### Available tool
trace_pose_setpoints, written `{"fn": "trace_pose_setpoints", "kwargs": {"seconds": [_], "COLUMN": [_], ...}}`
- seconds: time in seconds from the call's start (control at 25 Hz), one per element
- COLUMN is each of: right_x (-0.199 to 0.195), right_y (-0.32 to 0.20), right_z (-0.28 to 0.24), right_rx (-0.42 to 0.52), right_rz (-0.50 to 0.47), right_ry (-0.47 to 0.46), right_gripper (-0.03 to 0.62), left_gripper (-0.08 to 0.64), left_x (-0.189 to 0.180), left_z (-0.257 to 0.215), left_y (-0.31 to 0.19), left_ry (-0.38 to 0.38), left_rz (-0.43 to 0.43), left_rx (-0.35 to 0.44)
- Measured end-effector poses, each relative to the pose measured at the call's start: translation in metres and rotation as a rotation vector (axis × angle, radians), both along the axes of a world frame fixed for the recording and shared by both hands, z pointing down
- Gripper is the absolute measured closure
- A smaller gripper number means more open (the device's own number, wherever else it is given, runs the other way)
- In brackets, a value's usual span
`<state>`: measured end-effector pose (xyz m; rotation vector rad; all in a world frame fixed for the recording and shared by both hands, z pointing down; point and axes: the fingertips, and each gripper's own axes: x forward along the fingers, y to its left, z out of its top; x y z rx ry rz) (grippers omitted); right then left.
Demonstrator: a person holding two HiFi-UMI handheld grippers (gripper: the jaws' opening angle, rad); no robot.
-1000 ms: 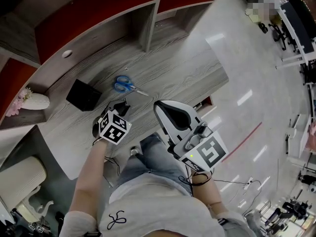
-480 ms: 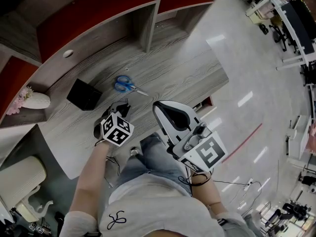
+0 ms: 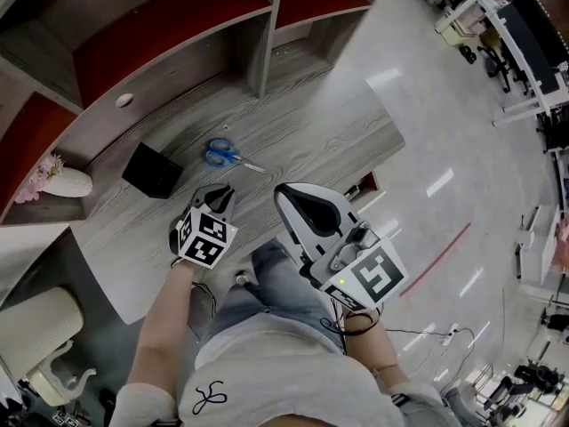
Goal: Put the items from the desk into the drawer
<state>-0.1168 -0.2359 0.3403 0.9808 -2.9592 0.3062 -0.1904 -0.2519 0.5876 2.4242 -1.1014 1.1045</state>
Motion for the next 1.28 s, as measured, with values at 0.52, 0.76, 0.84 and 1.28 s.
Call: {"fn": "trace_pose_setpoints", "kwargs": {"seconds": [0.52, 0.76, 0.84, 1.28], "right_x": [-0.012, -0.022, -0.025, -0.014], "right_y": [0.052, 0.089, 0.101, 0.158], "right_z": [-0.036, -0.047, -0.047, -0.050], "right_rx": [0.095, 0.132, 0.138, 0.142], "right_rz": [-0.014, -0.010, -0.002, 0.084], "right_ry": [-0.006, -0.009, -0.007, 0.035], "right_gripper": [0.584, 0.584, 0.584, 0.584], "left_gripper": [0.522, 0.522, 0.522, 0.522], "left_x": [0.009, 0.001, -0.002, 0.016], "left_z": [-0.169, -0.222, -0.226, -0.252], "left_y": [0.036, 0.074, 0.085, 0.143], "left_ry": [0.269, 0.333, 0.341, 0.450], "left_rz": [-0.001, 0.001, 0.006, 0.074], "left_rx": [0.337, 0.472, 0.487, 0.520]}}
